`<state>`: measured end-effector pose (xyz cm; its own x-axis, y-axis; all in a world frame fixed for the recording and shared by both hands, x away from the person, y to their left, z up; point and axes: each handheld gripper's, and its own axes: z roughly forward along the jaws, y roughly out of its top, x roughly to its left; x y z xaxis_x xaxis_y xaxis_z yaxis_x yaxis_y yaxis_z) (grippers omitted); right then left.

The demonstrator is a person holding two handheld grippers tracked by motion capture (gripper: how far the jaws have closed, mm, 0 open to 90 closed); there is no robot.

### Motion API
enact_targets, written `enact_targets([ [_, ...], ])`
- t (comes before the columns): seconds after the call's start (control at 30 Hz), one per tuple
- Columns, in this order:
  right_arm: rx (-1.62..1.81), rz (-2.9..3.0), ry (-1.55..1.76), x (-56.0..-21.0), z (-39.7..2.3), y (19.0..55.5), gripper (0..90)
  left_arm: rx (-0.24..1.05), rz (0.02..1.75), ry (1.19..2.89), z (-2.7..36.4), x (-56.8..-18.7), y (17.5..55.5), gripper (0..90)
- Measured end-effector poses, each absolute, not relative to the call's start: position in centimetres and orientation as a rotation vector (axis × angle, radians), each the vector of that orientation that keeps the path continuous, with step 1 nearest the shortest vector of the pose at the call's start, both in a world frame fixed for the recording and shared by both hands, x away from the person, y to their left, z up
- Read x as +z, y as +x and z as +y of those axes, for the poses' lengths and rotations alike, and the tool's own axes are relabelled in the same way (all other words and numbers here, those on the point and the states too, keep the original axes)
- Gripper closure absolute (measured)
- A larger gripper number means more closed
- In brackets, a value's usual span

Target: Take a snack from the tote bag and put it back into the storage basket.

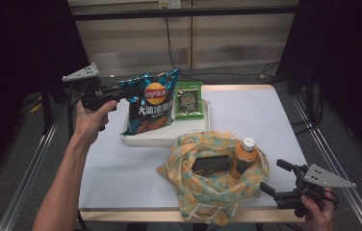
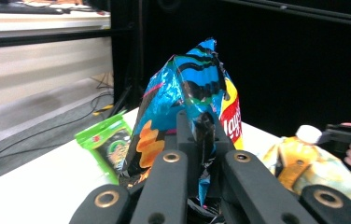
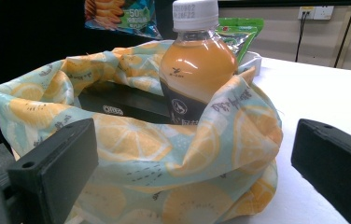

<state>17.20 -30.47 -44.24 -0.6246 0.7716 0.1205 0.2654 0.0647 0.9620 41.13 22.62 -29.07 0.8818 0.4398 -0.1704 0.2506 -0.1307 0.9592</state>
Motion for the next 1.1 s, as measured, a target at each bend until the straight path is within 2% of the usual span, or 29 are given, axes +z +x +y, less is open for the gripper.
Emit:
enact_targets([
  [0.63,1.589,1.929,1.037,-44.5,-30.6,17.4,0.2,0.15,0.654,1.726,22.4,-33.8,47.3,89.7],
  [1.1,1.592,1.935,1.034,-44.5,-30.5,17.5,0.1,0.126,0.722,1.751,21.7,-36.3,50.0,89.7],
])
